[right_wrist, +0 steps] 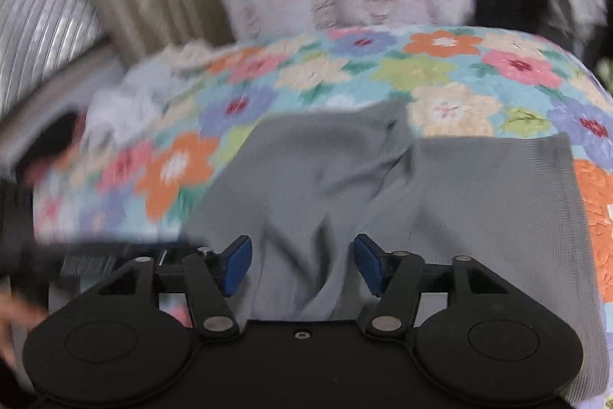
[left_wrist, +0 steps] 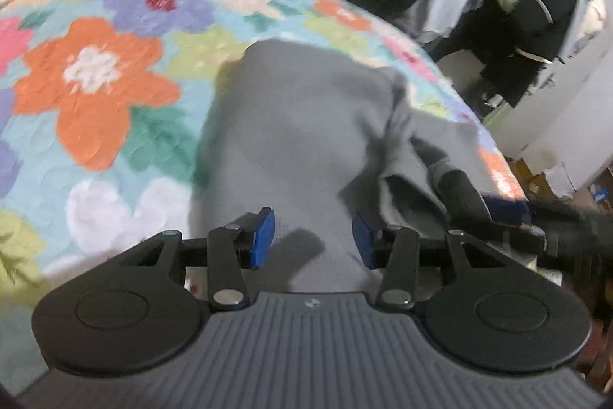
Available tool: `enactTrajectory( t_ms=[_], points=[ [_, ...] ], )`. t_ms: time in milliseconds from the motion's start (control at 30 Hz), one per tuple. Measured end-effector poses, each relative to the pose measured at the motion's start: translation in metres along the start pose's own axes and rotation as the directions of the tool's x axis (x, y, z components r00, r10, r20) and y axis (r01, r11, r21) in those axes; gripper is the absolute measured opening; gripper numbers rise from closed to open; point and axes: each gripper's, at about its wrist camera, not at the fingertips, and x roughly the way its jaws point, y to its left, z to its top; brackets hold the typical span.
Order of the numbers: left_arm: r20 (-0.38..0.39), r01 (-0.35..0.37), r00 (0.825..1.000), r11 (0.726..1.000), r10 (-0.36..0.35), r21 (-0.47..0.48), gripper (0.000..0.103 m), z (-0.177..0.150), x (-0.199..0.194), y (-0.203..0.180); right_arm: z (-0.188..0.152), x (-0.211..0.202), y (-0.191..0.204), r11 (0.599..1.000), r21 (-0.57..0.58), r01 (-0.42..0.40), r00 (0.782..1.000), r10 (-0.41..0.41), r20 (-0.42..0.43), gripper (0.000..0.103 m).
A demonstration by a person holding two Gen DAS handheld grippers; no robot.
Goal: Fold clothes
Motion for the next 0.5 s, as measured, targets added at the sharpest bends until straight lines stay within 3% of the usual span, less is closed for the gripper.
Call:
enactTrajectory(
  t_ms=[67,167,233,267,333,400,500],
  points=[
    [0.006,0.020,1.000,0.999,-0.020,-0.034,0.044,-0.002,-0.003,0.005,-0.015,0.004,0.018,0.991,-0.120,0.067,0.997,-0.070,-0.023,0.072],
    [0.014,0.037,0.999,0.998,-0.036,-0.057,0.044,-0.003,-0.005,0.010,-0.032,0.016,0.033,0.942,-0.277,0.188,0.979,-0.204,-0.031,0.073],
    [0.017,0.040,0.999,0.998,-0.039,-0.052,0.045,-0.002,-0.005,0.010,-0.034,0.024,0.029,0.923,-0.272,0.271,0.959,-0.283,-0.003,0.070],
    [0.015,0.039,0.999,0.998,-0.038,-0.051,0.045,-0.003,-0.004,0.009,-0.033,0.025,0.024,0.925,-0.241,0.294,0.954,-0.300,0.012,0.065],
    [0.002,0.043,0.999,0.997,-0.043,-0.062,0.045,-0.001,0.002,0.010,-0.030,0.022,0.004,0.968,-0.080,0.238,0.971,-0.238,0.008,0.019],
    [-0.009,0.050,0.999,0.995,-0.051,-0.087,0.045,0.001,0.007,0.011,-0.029,0.015,-0.016,0.978,0.088,0.187,0.982,-0.189,0.011,0.014],
    [-0.012,0.048,0.999,0.993,-0.049,-0.107,0.045,0.000,0.013,0.012,-0.037,-0.006,-0.046,0.941,0.309,0.135,0.987,-0.157,0.046,0.015]
  ],
)
